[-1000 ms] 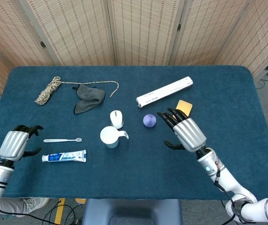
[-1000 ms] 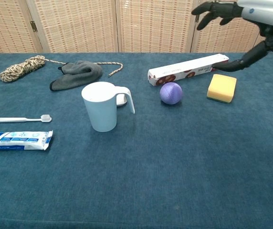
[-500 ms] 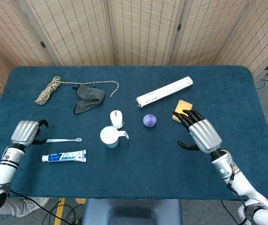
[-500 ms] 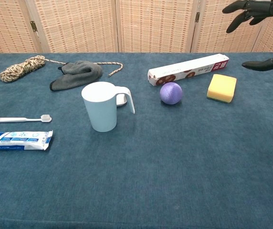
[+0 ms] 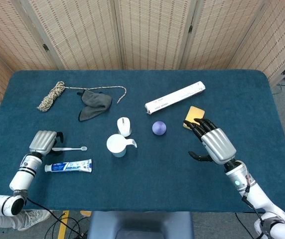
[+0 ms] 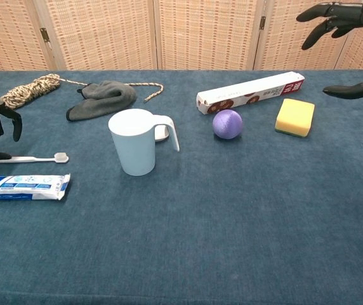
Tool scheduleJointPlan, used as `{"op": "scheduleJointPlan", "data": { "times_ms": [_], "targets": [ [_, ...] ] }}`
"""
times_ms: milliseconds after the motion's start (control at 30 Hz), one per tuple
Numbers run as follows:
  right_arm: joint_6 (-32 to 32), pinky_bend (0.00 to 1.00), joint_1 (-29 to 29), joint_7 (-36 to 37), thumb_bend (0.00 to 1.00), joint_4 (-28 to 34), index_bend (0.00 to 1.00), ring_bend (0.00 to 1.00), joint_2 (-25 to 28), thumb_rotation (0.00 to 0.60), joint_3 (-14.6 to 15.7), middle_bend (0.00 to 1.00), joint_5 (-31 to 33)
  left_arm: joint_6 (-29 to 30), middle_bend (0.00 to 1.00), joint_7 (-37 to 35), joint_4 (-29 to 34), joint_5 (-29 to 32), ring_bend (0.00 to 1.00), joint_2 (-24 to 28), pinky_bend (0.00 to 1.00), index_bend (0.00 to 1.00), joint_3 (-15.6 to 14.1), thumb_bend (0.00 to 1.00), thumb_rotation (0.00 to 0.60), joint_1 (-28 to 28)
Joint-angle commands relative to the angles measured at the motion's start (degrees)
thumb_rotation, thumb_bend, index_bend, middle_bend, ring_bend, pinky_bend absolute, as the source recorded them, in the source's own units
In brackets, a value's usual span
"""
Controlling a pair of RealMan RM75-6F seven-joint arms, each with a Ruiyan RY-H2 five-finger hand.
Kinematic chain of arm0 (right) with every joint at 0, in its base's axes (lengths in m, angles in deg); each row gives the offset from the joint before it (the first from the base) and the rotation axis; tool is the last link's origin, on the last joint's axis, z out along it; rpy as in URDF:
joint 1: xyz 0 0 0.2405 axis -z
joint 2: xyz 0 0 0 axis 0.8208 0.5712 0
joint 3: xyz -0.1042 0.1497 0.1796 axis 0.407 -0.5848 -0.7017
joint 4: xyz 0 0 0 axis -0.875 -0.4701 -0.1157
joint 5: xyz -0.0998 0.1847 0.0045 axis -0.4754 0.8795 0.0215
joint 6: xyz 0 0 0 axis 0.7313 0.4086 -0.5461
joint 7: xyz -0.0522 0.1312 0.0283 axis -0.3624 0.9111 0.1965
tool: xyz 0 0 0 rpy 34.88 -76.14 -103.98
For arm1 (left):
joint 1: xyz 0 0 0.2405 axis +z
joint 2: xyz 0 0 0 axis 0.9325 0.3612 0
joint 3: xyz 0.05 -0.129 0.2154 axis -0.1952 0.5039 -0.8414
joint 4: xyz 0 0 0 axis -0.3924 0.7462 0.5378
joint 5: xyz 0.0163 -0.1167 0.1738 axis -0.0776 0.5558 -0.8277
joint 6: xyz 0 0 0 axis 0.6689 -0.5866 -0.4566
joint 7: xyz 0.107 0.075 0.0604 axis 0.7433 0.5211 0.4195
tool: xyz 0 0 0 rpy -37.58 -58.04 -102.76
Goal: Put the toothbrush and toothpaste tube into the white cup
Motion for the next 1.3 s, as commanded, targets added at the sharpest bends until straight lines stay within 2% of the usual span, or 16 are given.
{"op": "scheduleJointPlan", "data": {
  "times_ms": [33,333,567,1300],
  "targets": [
    [0.0,0.16,0.2,0.6,0.2,0.2,0.0,0.13,0.2,0.6,0.0,0.23,-0.2,-0.7,1.0,1.1,-0.7,0.9,0.96,-1.0,0.99,0.54,-0.2,0.23,0.6,-0.6],
    [0.1,0.16,1.0,2.0,0.2,-0.5,0.0,0.13,0.2,0.6,-0.2,0.23,-0.5,-1.6,1.0,3.0,-1.3,3.6,0.97,-2.5,0.99,0.57,-0.4,0.25,0.6,-1.3],
    [0.1,0.16,1.3,2.8,0.2,-1.1,0.0,0.13,0.1,0.6,-0.5,0.23,-0.6,-2.2,1.0,2.6,-2.0,4.3,0.97,-3.0,0.99,0.57,-0.6,0.36,0.6,-1.7],
    [-0.2,0.16,1.9,4.5,0.2,-2.2,0.0,0.13,-0.2,0.6,-1.0,0.23,-0.9,-4.5,1.0,4.4,-1.0,7.2,0.97,-2.9,0.99,0.56,-1.3,0.38,0.6,-3.2]
  ]
}}
